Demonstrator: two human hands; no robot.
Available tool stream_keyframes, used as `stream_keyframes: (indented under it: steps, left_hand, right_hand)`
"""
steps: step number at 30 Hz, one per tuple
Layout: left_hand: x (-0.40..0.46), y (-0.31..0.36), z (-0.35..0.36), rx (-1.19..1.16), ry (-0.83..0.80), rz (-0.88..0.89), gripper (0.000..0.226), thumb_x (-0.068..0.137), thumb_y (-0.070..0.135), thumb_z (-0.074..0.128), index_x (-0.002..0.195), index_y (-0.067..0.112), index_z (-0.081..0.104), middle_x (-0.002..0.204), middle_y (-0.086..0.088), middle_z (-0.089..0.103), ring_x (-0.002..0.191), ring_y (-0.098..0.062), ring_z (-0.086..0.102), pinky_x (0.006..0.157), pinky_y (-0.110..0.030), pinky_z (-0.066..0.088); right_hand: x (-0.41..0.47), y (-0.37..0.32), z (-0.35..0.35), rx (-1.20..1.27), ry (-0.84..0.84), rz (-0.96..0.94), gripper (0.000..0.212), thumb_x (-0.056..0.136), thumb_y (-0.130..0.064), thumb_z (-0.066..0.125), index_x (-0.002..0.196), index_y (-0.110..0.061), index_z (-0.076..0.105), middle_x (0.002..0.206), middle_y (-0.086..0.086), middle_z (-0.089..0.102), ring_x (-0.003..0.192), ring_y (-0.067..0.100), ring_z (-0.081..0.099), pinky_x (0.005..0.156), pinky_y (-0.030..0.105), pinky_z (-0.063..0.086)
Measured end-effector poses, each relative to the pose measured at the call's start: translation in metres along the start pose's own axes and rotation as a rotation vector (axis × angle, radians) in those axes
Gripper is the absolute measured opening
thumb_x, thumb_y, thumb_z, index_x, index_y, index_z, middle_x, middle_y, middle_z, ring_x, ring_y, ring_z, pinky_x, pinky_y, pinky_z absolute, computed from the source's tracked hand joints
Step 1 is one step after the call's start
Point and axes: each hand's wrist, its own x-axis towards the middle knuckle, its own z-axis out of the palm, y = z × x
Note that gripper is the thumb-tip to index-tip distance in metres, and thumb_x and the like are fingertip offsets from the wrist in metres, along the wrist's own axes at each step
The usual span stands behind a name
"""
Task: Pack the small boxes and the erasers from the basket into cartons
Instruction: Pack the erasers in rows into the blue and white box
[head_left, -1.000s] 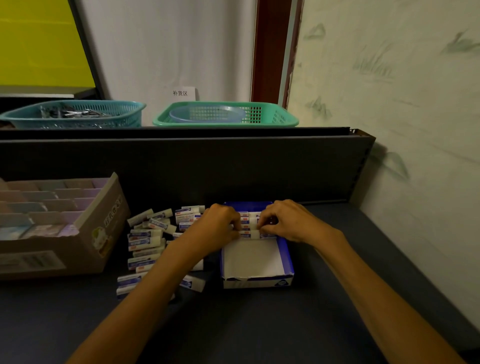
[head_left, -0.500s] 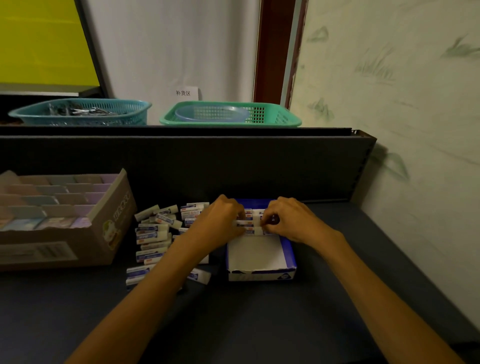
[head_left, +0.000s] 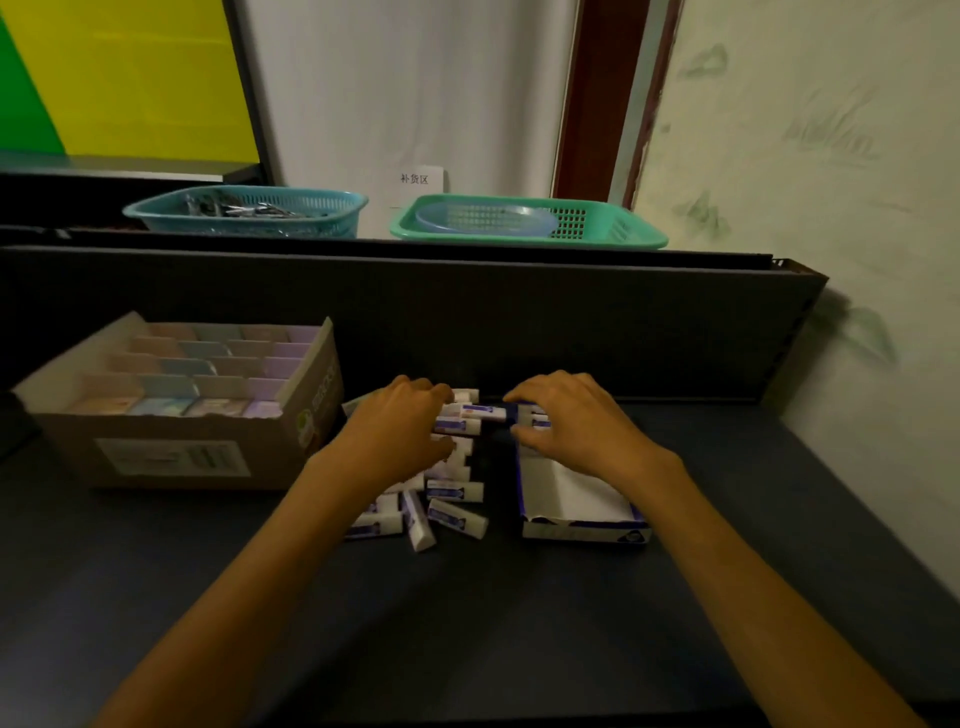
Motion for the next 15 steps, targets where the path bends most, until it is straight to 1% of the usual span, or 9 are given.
stream_keyframes:
  steps: [2,4,8,10,13,15]
  left_hand:
    - [-0.01,-0.013,-0.003,0.017,-0.001,-0.021,0.054,0.089,0.04,0.056,0.137,0.025,0.036,0.133,-0.002,0.046,0.123,-0.021,0.041,0.095,-0.035,0.039]
    - [-0.021,-0.026,-0.006,0.021,-0.015,-0.038,0.053,0.089,0.04,0.055,0.137,0.025,0.037,0.133,-0.002,0.046,0.123,-0.022,0.041,0.097,-0.038,0.04]
    - [-0.039,-0.043,-0.009,-0.017,0.004,-0.019,0.05,0.087,0.041,0.057,0.133,0.026,0.041,0.129,-0.001,0.049,0.117,-0.019,0.046,0.094,-0.038,0.044]
    - [-0.045,-0.049,-0.009,-0.033,0.003,0.0,0.048,0.087,0.041,0.058,0.131,0.026,0.044,0.128,-0.001,0.051,0.115,-0.018,0.048,0.093,-0.038,0.046]
    - [-0.052,-0.054,-0.008,-0.061,0.008,0.038,0.044,0.085,0.039,0.061,0.126,0.026,0.049,0.128,0.002,0.051,0.111,-0.015,0.051,0.091,-0.034,0.047]
    - [-0.056,-0.054,-0.006,-0.09,-0.001,0.073,0.04,0.085,0.036,0.062,0.123,0.025,0.053,0.127,0.003,0.05,0.109,-0.014,0.052,0.09,-0.031,0.047]
  right_hand:
    - [0.006,-0.011,0.003,-0.009,0.013,-0.024,0.04,0.09,-0.037,0.059,0.128,-0.028,0.053,0.125,-0.005,0.057,0.113,0.013,0.049,0.1,0.029,0.031]
    - [0.012,-0.021,0.008,-0.017,0.016,-0.033,0.04,0.09,-0.038,0.059,0.128,-0.028,0.054,0.125,-0.005,0.057,0.113,0.014,0.049,0.1,0.031,0.032]
    - [0.017,-0.041,0.023,0.006,-0.038,-0.008,0.042,0.087,-0.044,0.06,0.127,-0.034,0.052,0.127,-0.002,0.056,0.118,0.02,0.048,0.099,0.038,0.04]
    - [0.016,-0.049,0.027,0.017,-0.067,-0.007,0.042,0.087,-0.042,0.061,0.127,-0.034,0.052,0.125,-0.001,0.056,0.116,0.02,0.049,0.097,0.038,0.043]
    - [0.012,-0.058,0.026,0.063,-0.121,-0.045,0.037,0.087,-0.035,0.064,0.123,-0.03,0.056,0.121,-0.005,0.058,0.105,0.012,0.055,0.089,0.031,0.049]
    - [0.01,-0.062,0.027,0.091,-0.178,-0.057,0.03,0.087,-0.033,0.065,0.116,-0.031,0.059,0.115,-0.008,0.06,0.095,0.006,0.058,0.084,0.03,0.052]
